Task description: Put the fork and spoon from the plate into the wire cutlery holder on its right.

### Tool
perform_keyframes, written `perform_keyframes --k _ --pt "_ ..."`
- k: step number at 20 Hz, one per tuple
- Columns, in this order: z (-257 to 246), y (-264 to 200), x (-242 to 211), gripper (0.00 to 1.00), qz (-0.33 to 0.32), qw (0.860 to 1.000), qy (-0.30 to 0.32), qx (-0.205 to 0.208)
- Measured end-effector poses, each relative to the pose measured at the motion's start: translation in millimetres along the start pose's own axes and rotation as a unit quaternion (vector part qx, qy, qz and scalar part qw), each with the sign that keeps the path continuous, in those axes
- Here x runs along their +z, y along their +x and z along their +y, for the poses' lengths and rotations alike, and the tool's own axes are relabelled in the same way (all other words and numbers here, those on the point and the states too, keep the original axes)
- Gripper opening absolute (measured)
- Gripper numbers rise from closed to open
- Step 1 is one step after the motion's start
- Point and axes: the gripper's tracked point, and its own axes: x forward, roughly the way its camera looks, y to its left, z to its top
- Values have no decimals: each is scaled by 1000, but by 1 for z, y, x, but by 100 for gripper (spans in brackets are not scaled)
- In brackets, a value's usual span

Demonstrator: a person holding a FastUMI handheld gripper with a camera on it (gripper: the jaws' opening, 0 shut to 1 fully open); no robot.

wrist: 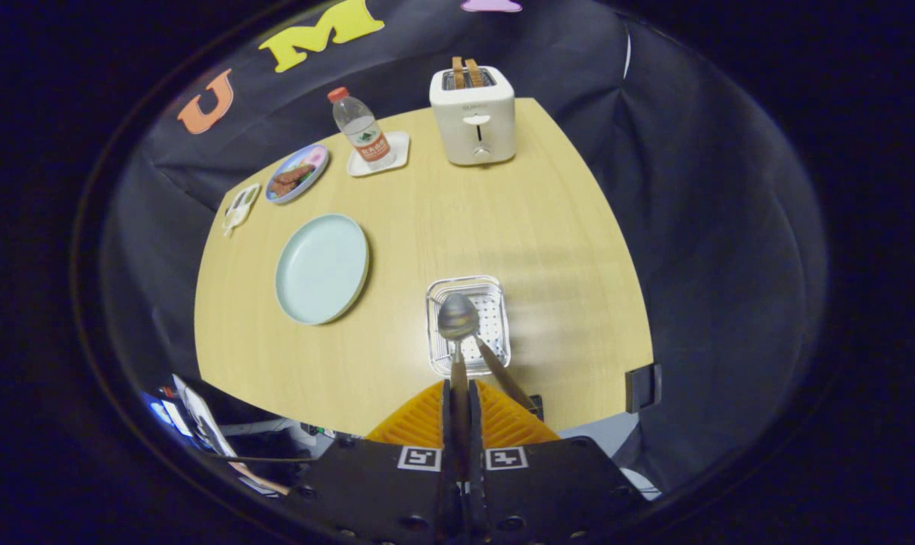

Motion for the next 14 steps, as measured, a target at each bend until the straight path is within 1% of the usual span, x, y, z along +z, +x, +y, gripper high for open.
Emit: perform_keyframes --k 1,2,4,5,6,7,9,12,13,14 --pt "-3 3 3 7 -2 1000 -3 -13" --pt "-2 4 8 7 -8 1000 -5 -17" --pt "8 0 16 7 -21 1000 -12 -12" --pt "11 -1 19 5 -30 999 -17 -12" --pt "17 -4 24 7 -42 999 -24 -9" --pt "23 -8 28 13 -55 998 -33 -5" --pt "36 -17 34 23 -85 995 -50 -1" --pt "63 -35 41 34 -133 988 -75 15" --pt "71 -41 44 44 -153 985 -84 16" --pt "79 -48 48 50 -174 980 -93 18"
